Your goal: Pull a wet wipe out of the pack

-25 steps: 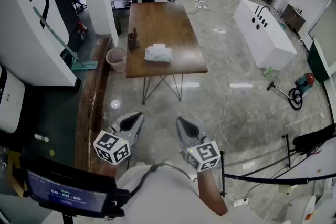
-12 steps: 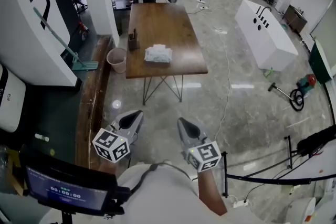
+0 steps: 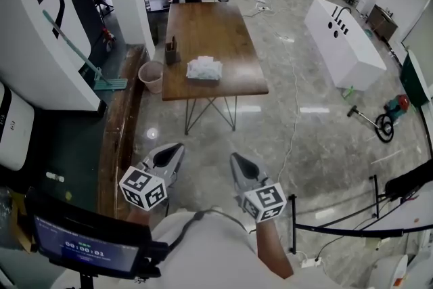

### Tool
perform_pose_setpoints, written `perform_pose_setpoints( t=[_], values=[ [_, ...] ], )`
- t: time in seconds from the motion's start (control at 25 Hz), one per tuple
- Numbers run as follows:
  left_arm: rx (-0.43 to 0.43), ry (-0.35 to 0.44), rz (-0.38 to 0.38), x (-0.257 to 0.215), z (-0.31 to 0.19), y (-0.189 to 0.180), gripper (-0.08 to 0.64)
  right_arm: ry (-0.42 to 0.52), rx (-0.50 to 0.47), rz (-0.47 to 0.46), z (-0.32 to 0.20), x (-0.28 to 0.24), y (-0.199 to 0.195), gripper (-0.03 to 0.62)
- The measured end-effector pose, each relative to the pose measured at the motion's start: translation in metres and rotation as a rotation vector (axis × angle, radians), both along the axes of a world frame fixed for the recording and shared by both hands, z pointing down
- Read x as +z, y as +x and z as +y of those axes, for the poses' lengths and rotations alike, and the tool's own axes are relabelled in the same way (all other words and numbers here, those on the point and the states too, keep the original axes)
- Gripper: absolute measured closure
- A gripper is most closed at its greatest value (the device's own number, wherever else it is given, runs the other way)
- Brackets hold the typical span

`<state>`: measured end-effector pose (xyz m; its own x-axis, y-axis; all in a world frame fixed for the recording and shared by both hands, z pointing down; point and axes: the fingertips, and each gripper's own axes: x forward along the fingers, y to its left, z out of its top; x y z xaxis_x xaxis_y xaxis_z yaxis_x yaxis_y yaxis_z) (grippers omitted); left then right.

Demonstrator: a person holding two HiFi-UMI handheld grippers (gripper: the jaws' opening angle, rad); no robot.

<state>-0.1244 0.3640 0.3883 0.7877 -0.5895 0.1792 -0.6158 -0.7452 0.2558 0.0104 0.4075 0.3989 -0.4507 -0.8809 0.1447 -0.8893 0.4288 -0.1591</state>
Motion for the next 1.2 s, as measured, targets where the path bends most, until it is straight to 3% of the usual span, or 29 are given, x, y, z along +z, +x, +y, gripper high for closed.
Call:
perform_pose_setpoints(
  t=[0.56, 0.96, 1.2],
  values=[
    [0.019, -0.009, -0.008, 0.005, 0.011, 0.026, 0.558, -0.023, -0.002, -0.039, 0.009, 0.01, 0.023, 0.584],
    [0.039, -0.022, -0.022, 0.014, 0.017, 0.068, 0.558, -0.043, 0.001, -0.048, 0.018, 0.025, 0.06, 0.584],
    [0.033, -0.029, -0.04, 0.015, 0.018, 0.078, 0.557, -0.057, -0.046, -0.06, 0.019, 0.029, 0.061, 0.584]
  ],
)
